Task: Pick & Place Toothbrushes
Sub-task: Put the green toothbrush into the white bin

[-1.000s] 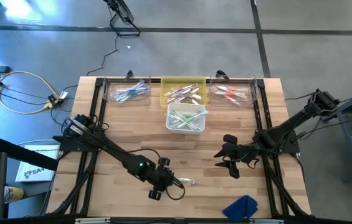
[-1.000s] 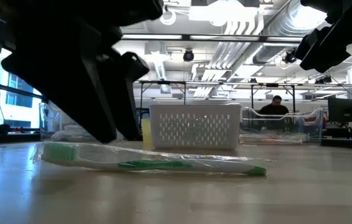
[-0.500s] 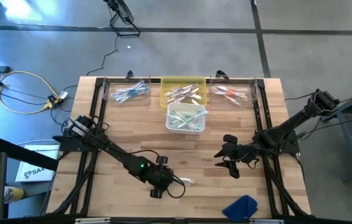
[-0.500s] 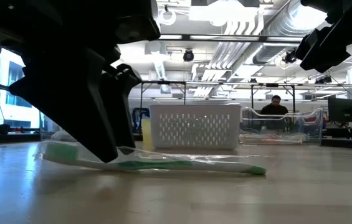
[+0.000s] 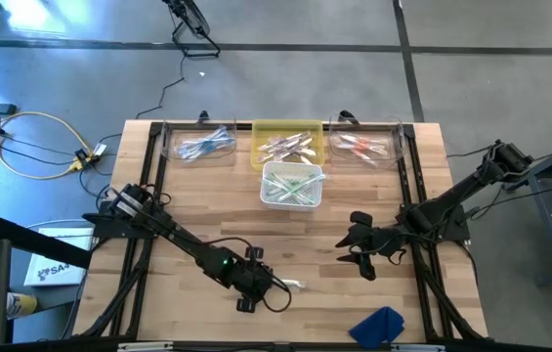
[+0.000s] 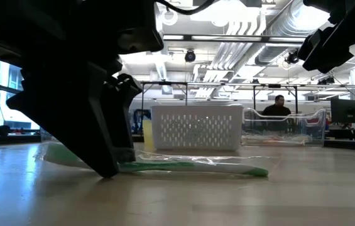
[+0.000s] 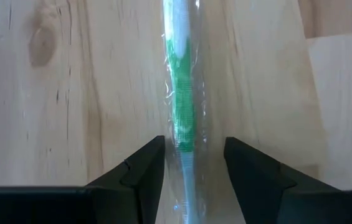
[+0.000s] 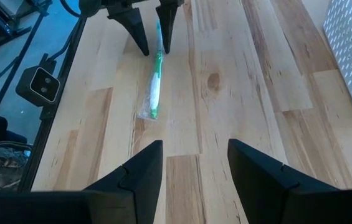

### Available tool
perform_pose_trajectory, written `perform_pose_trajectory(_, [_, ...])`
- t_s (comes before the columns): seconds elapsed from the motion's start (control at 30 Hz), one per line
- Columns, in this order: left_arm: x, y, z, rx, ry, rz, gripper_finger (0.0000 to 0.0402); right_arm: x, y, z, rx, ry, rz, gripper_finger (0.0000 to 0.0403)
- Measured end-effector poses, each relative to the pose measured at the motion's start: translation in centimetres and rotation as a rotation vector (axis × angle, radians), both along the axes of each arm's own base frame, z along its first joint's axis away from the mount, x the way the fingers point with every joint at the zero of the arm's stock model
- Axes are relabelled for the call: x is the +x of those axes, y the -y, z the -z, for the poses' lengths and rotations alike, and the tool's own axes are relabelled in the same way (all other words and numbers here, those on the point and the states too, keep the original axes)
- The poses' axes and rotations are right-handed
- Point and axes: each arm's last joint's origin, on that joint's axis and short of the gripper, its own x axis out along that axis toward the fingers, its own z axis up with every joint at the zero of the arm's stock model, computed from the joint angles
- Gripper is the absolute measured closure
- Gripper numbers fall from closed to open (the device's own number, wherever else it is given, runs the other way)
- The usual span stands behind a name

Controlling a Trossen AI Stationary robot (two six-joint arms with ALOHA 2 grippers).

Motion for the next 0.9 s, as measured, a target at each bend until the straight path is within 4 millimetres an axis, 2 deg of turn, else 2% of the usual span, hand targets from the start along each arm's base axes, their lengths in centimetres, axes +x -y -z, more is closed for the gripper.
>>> perform_pose_trajectory(0.27, [0.02,0.06,0.07,-0.012,-0.005,0.006,0.0243,0.00,0.00,0.00,0.000,0.001,0.000,0.0229])
perform_pose_trajectory(0.63, [0.07,0.12,0.12,-0.018,-0.002,0.009,0.0334,0.00,0.00,-0.01,0.000,0.001,0.000,0.0229])
perform_pose_trajectory(0.9, [0.10,0.14,0.14,-0.020,0.003,0.010,0.0369,0.00,0.00,0.00,0.000,0.001,0.000,0.0229])
